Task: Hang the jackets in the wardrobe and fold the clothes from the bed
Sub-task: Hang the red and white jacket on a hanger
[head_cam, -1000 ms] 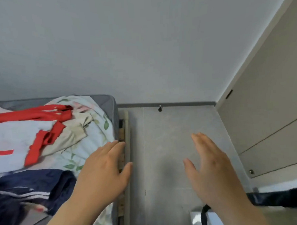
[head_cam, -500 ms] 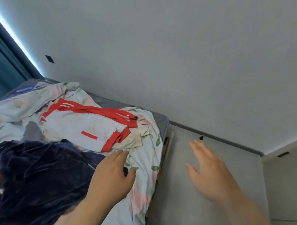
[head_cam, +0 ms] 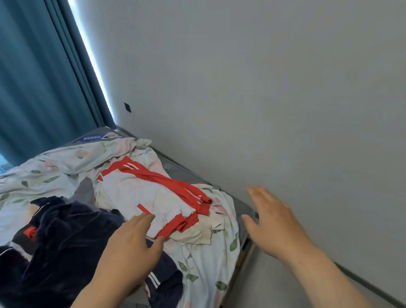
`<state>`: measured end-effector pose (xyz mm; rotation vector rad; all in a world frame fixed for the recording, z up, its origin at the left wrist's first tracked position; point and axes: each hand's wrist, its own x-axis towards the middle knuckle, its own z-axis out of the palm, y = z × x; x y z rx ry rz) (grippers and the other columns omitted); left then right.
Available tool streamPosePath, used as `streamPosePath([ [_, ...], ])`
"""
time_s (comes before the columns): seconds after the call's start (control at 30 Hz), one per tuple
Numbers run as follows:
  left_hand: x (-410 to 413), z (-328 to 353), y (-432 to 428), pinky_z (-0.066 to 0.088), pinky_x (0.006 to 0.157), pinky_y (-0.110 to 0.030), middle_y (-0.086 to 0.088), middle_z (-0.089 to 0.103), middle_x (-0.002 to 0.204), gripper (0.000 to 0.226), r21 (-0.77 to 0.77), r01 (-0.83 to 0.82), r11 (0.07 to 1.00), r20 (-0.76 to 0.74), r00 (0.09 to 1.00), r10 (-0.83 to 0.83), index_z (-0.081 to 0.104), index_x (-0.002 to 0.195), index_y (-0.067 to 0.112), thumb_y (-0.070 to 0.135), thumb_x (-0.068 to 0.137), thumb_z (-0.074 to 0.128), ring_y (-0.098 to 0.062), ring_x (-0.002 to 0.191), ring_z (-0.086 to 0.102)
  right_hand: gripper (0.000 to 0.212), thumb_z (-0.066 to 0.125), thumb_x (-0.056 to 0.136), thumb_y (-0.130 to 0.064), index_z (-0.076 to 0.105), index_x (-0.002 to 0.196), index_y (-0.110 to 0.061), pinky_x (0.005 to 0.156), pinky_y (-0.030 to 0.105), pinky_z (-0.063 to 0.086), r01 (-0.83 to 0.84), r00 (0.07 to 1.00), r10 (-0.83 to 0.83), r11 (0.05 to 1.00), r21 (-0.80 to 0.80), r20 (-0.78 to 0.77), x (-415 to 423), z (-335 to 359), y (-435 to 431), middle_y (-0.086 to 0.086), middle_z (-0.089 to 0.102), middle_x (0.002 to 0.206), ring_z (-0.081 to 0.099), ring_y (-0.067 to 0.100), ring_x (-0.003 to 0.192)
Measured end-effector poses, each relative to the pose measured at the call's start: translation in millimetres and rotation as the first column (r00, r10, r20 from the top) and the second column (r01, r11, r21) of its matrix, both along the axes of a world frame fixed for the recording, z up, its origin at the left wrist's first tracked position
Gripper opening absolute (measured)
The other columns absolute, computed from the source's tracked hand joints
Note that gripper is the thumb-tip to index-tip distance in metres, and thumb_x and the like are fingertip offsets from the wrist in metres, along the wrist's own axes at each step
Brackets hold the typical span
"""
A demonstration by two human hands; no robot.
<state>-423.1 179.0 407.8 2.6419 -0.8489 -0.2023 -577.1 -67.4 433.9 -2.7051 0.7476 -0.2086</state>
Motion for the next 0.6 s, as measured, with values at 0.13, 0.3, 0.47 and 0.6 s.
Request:
streamPosePath([
  [0.13, 4, -7, -39, 0.029, 0.112, -0.027, 0.013, 0.041, 0.150, 0.061, 0.017, -0.097, 0.995, -0.018, 0.995, 0.097, 0.040, 0.146, 0.030, 0.051, 0.091, 0.052, -0.009, 0.140, 0.035, 0.063, 0.046, 0.097, -0.044, 0.024, 0.153, -0.025, 0.116, 0.031, 0.018, -0.117, 0.993, 0.117, 0.993, 0.011, -0.015, 23, -8, -58, -0.005, 0.026, 0.159, 0.022, 0.012, 0.145],
  [0.3, -2, -22, -100, 0.030, 0.109, -0.023, 0.015, 0.039, 0.150, 0.062, 0.075, -0.208, 0.975, -0.080, 0.974, 0.214, 0.034, 0.149, 0.031, 0.054, 0.093, 0.047, -0.007, 0.138, 0.036, 0.063, 0.046, 0.096, -0.048, 0.025, 0.152, -0.028, 0.115, 0.031, 0.022, -0.181, 0.980, 0.188, 0.979, 0.094, -0.066, 44, -36, -148, -0.007, 0.028, 0.158, 0.025, 0.011, 0.144],
  [0.47, -8, -25, -144, 0.030, 0.107, -0.021, 0.016, 0.042, 0.145, 0.059, 0.098, -0.322, 0.942, -0.080, 0.941, 0.330, 0.037, 0.146, 0.032, 0.053, 0.092, 0.049, -0.006, 0.134, 0.038, 0.066, 0.047, 0.096, -0.046, 0.021, 0.154, -0.027, 0.118, 0.033, 0.020, -0.281, 0.945, 0.299, 0.949, 0.141, -0.132, 77, -59, -204, -0.006, 0.023, 0.161, 0.021, 0.012, 0.147],
  [0.6, -8, -23, -152, 0.026, 0.112, -0.023, 0.016, 0.037, 0.151, 0.062, 0.053, -0.417, 0.907, -0.095, 0.902, 0.420, 0.036, 0.148, 0.032, 0.053, 0.092, 0.050, -0.006, 0.139, 0.033, 0.065, 0.048, 0.093, -0.049, 0.030, 0.150, -0.023, 0.113, 0.035, 0.030, -0.363, 0.917, 0.378, 0.923, 0.129, -0.130, 114, -61, -216, -0.002, 0.036, 0.154, 0.034, 0.016, 0.140],
])
